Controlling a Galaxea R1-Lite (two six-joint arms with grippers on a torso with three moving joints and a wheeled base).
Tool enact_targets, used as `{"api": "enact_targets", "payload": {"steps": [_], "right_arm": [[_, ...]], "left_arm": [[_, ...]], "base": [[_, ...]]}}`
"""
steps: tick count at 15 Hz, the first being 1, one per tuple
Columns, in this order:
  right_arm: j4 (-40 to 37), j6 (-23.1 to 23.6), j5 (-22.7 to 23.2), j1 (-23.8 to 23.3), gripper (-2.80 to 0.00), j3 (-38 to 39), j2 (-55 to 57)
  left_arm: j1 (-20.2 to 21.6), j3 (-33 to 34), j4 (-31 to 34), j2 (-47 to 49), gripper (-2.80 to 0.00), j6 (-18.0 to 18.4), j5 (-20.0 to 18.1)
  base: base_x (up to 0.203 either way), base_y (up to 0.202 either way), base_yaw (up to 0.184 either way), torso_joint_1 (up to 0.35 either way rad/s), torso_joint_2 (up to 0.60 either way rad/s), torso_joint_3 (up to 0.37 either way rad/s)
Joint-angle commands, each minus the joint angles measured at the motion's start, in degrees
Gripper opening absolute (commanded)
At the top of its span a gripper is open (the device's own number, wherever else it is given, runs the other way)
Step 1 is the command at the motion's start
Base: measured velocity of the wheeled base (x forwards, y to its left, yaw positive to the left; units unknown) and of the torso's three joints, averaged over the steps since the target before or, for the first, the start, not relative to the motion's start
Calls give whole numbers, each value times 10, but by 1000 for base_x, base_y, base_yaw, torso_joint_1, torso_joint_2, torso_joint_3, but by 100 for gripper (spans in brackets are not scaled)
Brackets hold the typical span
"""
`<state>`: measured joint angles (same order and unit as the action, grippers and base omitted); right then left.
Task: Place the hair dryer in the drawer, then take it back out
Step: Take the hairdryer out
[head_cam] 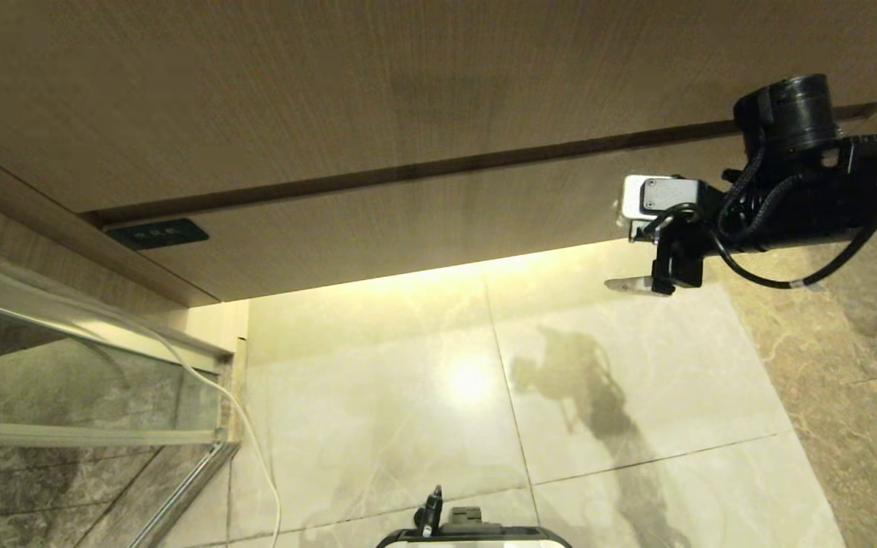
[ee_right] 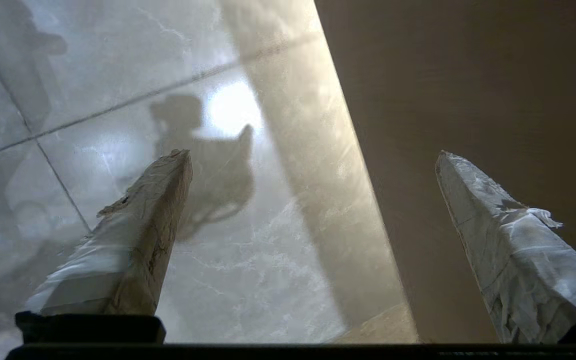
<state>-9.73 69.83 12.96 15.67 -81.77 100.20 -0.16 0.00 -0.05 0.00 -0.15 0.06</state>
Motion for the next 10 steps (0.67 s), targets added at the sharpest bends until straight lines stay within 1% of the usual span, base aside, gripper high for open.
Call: {"api": "enact_targets", "payload": {"steps": [1,3,5,8,10], "right_arm": [[63,31,1,4,0,60,-51],[103,52,1,16,0,97,-67],[117,53,2,24,0,104,-69],[177,54,1,36,0,120,-64],[213,58,2,47,0,111,-39]], "left_arm": [[0,1,0,0,-280,0,0],[0,1,0,0,-280,0,0],[0,1,0,0,-280,0,0],[0,0,0,0,-280,0,0],[0,0,0,0,-280,0,0]], "base": [[0,0,0,0,0,0],[0,0,0,0,0,0],[0,0,0,0,0,0],[0,0,0,0,0,0],[0,0,0,0,0,0]]}}
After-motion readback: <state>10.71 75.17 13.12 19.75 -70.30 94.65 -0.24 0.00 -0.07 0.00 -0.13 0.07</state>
